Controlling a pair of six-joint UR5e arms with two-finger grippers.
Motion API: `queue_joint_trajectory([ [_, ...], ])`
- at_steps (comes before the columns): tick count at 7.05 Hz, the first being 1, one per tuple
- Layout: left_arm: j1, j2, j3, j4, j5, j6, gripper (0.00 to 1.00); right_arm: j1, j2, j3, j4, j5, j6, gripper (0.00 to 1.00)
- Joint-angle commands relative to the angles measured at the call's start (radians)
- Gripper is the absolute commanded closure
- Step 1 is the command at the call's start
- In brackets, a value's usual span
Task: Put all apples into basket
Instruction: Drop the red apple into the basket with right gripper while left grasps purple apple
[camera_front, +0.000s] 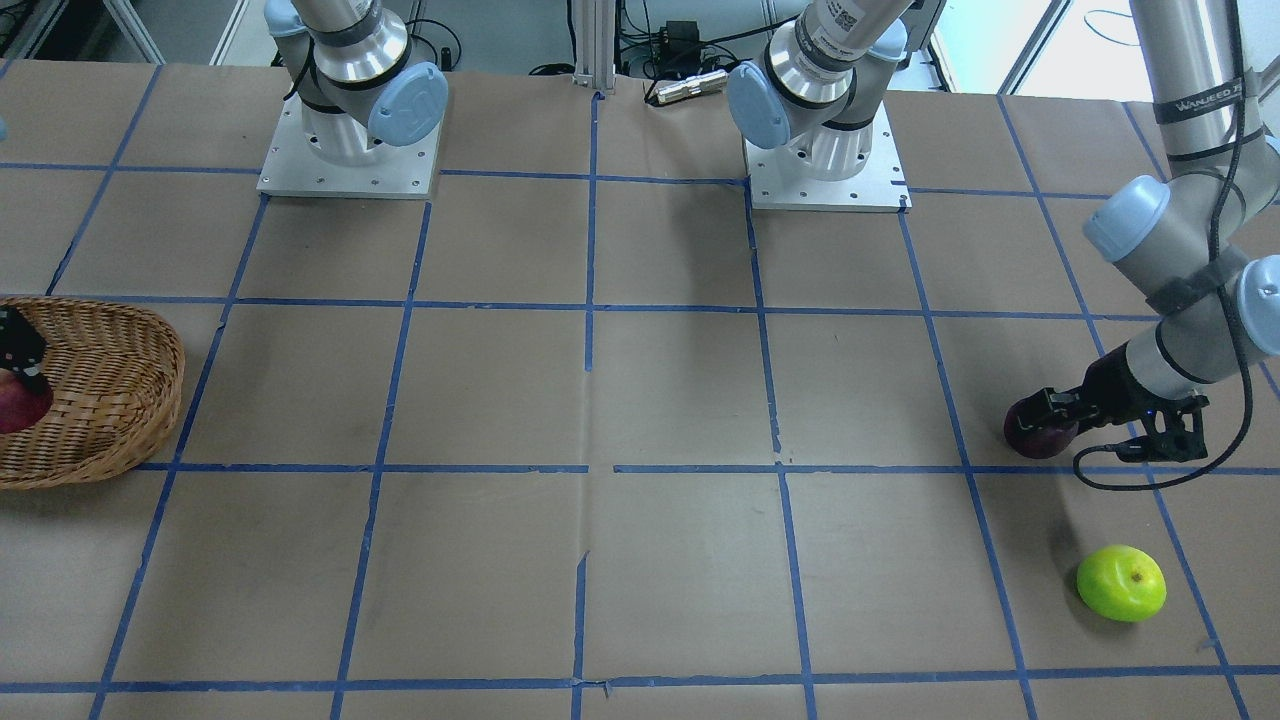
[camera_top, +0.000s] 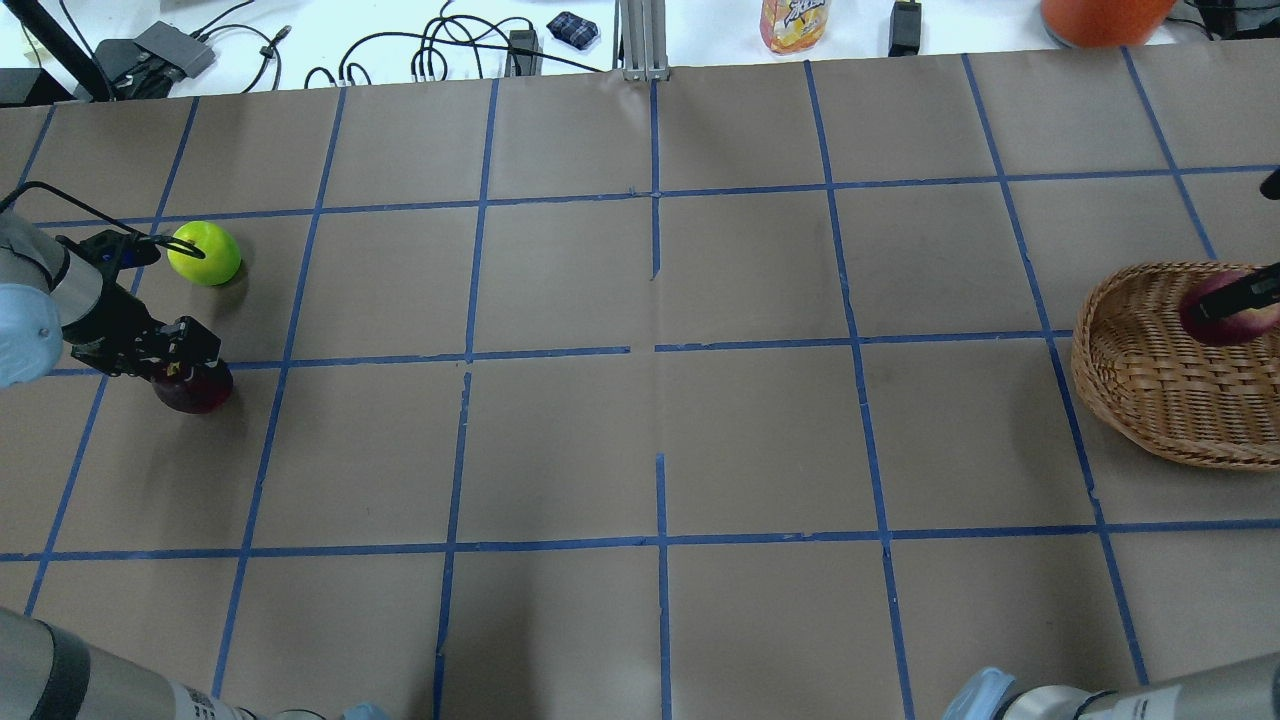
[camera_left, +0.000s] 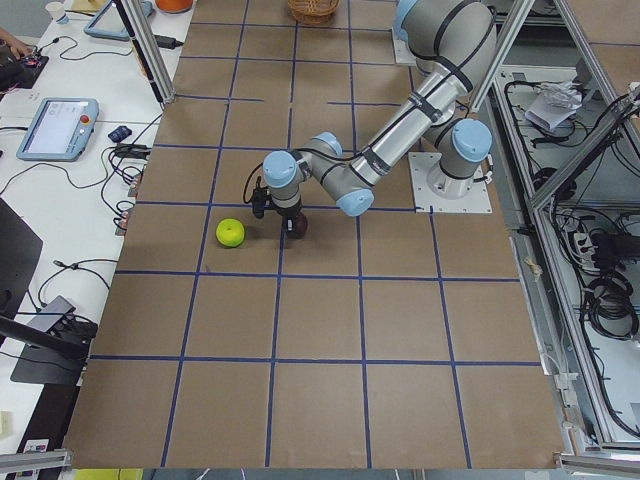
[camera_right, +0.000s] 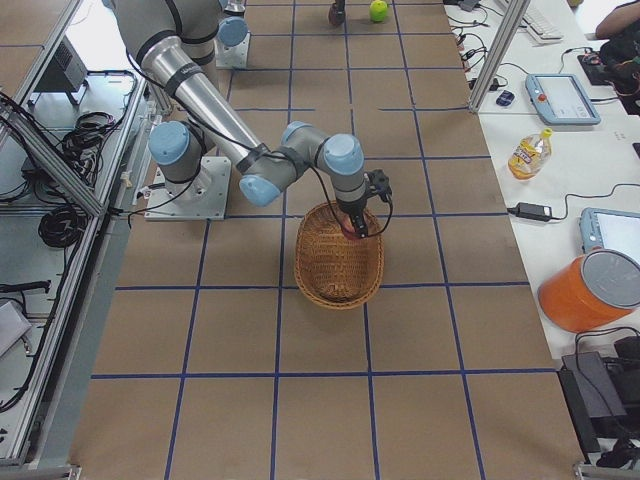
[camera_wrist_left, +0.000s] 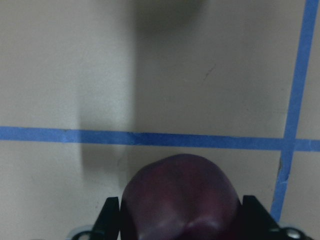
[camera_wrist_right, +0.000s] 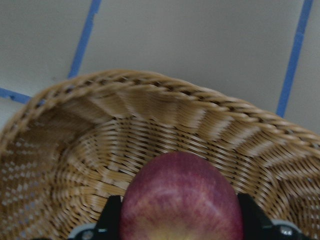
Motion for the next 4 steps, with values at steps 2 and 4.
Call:
queue_joint_trajectory([
  [2, -0.272, 0.09, 0.074, -0.17, -0.126, -0.41, 0.95, -0.131, 0.155, -0.047, -0.08, 0.026, -0.146, 0.47],
  [4, -0.625, 0.03, 0.086, -0.049, -0.159, -0.856, 0.97, -0.131, 0.139, -0.05, -0.063, 0.026, -0.22, 0.0],
])
